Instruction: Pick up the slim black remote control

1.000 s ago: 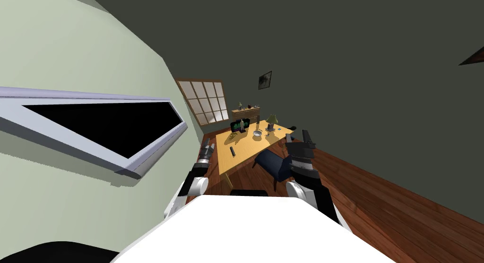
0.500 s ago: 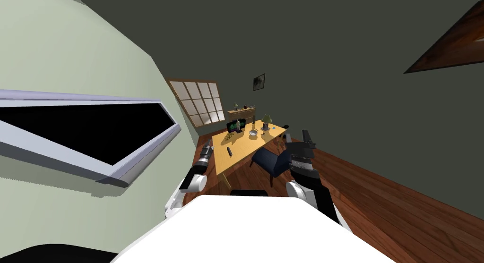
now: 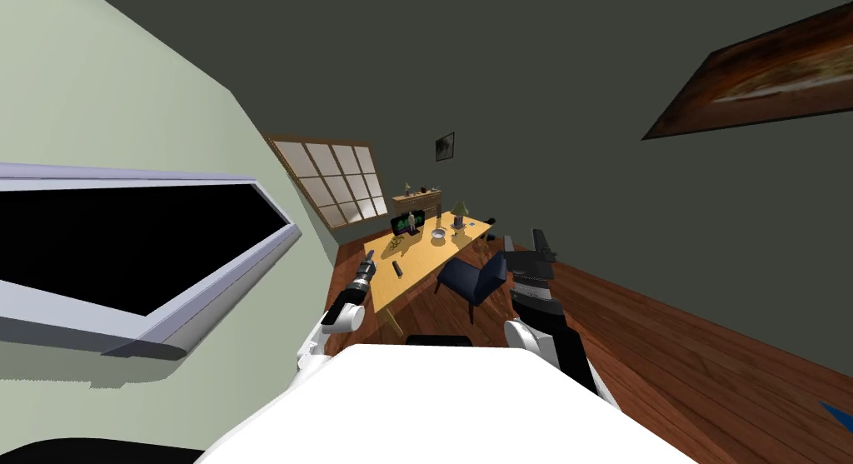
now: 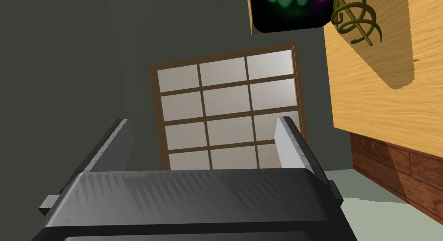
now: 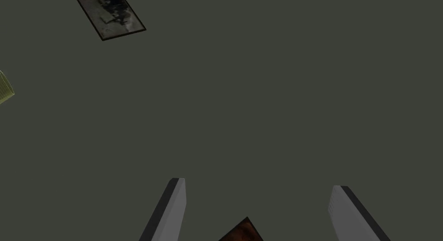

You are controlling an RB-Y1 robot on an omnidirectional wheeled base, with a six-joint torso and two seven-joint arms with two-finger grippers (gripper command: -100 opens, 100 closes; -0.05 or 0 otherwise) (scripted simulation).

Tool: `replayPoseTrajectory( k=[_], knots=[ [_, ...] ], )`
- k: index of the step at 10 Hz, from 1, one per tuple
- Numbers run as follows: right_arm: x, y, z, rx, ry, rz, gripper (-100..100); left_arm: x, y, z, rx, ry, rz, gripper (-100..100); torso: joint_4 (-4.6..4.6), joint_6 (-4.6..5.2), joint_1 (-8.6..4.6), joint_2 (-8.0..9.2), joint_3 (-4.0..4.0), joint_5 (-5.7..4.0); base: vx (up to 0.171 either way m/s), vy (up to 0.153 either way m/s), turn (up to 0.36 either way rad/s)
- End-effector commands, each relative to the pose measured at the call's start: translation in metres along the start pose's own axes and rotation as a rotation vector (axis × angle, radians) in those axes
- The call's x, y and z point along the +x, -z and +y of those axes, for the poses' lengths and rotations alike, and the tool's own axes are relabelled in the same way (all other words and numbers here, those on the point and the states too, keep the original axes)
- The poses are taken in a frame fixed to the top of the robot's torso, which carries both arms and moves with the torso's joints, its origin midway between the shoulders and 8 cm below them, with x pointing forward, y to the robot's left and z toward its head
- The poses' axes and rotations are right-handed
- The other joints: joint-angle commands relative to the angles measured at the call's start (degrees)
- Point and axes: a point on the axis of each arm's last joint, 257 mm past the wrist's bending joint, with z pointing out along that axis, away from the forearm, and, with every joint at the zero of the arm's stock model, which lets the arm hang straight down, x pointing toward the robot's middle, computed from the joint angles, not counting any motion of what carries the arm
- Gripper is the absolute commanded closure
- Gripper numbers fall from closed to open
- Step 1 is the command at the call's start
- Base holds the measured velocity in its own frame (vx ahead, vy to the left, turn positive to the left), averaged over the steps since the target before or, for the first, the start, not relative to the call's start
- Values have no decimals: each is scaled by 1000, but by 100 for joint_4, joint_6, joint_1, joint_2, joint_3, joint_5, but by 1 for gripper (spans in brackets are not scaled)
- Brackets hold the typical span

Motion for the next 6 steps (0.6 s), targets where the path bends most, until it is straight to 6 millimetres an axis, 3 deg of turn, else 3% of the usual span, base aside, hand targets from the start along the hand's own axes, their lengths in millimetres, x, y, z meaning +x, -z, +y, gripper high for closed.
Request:
replayPoseTrajectory(
  k=[1, 6],
  knots=[
    [0, 0, 0, 0, 0, 0, 0, -6, -2, 13, -41, -11, -1, -100, 0, 0, 0, 0, 0, 0, -24, -16, -123],
    [0, 0, 0, 0, 0, 0, 0, -25, -14, 77, -224, -67, 10, -100, -1, -5, 6, -4, -2, 1, -19, -12, -175]
  ],
)
